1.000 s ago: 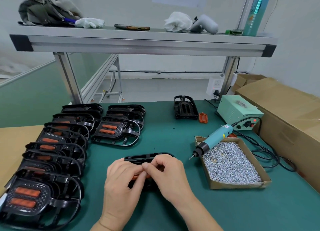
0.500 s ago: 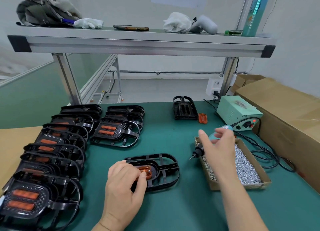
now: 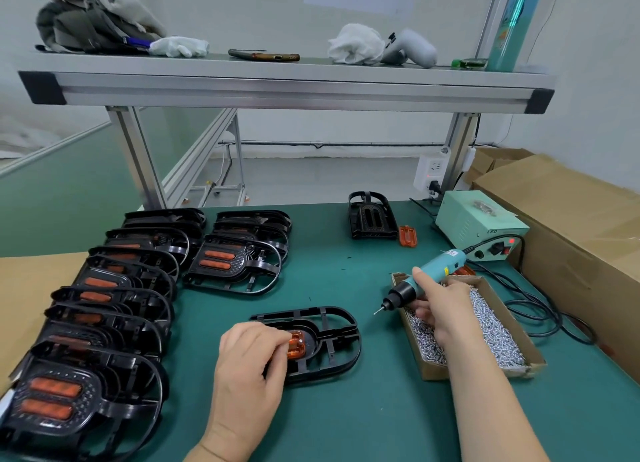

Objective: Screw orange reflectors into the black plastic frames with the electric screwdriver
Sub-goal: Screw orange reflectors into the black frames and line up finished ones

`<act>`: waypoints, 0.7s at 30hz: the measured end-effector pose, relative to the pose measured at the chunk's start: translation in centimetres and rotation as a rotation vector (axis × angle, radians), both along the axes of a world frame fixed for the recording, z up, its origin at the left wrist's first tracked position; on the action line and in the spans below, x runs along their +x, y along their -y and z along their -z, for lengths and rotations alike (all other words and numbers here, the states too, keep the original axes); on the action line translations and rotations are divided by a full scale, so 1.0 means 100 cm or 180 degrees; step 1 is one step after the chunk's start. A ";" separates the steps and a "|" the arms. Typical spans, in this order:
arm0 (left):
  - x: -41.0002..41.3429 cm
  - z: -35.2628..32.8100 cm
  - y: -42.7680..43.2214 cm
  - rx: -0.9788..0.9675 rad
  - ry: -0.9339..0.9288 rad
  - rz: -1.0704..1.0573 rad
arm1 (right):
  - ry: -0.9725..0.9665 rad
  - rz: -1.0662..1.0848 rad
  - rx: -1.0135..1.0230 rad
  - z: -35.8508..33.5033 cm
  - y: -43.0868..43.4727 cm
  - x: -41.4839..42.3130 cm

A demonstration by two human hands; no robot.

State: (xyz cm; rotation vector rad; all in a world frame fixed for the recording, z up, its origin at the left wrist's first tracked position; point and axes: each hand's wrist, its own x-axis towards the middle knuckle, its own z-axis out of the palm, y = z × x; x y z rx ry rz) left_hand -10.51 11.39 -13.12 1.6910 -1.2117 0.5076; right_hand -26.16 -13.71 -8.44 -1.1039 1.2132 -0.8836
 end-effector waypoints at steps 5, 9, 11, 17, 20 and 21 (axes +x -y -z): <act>0.001 0.002 0.001 -0.0079 -0.0208 0.0011 | 0.0318 -0.0076 0.0387 -0.005 0.004 0.000; -0.001 -0.001 0.001 -0.0083 -0.0380 -0.0025 | 0.0733 0.0087 0.0407 -0.009 -0.001 0.004; -0.001 -0.004 0.001 -0.0042 -0.0492 -0.0079 | 0.1071 0.0164 0.0307 -0.015 -0.007 0.007; -0.002 -0.005 0.000 0.0031 -0.0647 -0.0203 | 0.2014 0.0116 -0.0087 -0.037 -0.046 0.029; -0.002 -0.006 -0.001 0.0057 -0.0679 -0.0195 | 0.2635 -0.0212 -0.0054 -0.051 -0.068 0.041; -0.003 -0.007 -0.001 0.0066 -0.0708 -0.0186 | 0.2730 -0.0349 0.0008 -0.056 -0.075 0.045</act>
